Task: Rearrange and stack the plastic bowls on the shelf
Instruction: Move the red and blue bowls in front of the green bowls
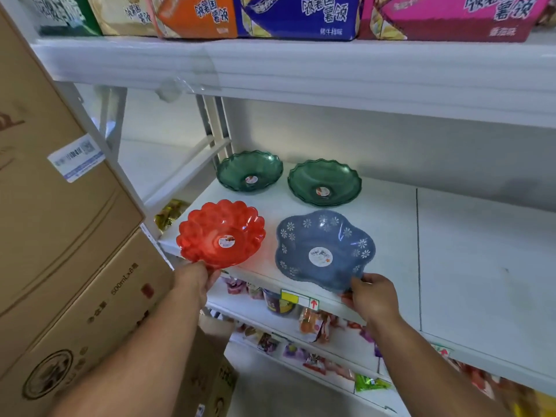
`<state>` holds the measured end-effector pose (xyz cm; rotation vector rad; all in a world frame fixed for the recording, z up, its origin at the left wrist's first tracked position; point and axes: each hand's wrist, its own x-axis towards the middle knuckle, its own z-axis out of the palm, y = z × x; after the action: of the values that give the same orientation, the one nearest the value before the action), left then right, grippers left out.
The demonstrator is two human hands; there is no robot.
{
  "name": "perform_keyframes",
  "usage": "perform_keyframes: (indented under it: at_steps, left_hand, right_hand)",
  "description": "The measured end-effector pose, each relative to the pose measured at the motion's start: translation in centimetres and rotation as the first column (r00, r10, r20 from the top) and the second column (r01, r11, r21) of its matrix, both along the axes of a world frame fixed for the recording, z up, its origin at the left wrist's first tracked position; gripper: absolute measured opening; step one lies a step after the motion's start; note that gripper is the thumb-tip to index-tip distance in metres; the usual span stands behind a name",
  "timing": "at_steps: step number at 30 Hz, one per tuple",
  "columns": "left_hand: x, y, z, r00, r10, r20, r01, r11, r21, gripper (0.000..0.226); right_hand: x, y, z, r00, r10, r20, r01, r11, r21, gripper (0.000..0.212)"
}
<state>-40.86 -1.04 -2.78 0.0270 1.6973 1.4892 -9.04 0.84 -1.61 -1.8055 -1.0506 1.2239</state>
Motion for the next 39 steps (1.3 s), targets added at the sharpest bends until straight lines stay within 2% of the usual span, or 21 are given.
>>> perform_keyframes:
  at_steps: [3, 8, 20, 28, 39]
  left_hand:
    - [-1.2, 0.2, -0.3, 0.999, -0.014, 0.032, 0.014, 1.000, -0.004, 0.012]
    - [-2.6, 0.8, -0.5, 0.998, -0.029, 0.048, 0.030, 0.999, -0.017, 0.020]
    - [-2.9, 2.1, -0.2, 0.999, -0.012, 0.041, 0.015, 0.998, -0.061, 0.011]
    - [-2.9, 2.3, -0.3, 0.999, -0.046, 0.007, 0.046, 0.999, -0.027, 0.027]
    - [-2.5, 2.1, -0.2, 1.000, -0.022, 0.014, 0.022, 1.000, -0.020, 0.030]
  right_hand:
    - [-1.4, -0.1, -0.1, 1.000, -0.024, -0.011, 0.024, 1.000, -0.014, 0.021]
    - [-3.1, 0.2, -0.4, 0.999, -0.039, -0.032, 0.038, 0.999, -0.035, 0.019]
    - [-4.4, 1.3, -0.8, 0.997, -0.055, -0.049, 0.051, 0.995, -0.085, 0.014]
    - [-4.4, 1.5, -1.2, 0.998, -0.042, -0.047, 0.037, 0.994, -0.103, 0.010]
    - [-4.3, 1.0, -1.2, 0.999, -0.015, -0.041, 0.009, 0.990, -0.138, 0.014]
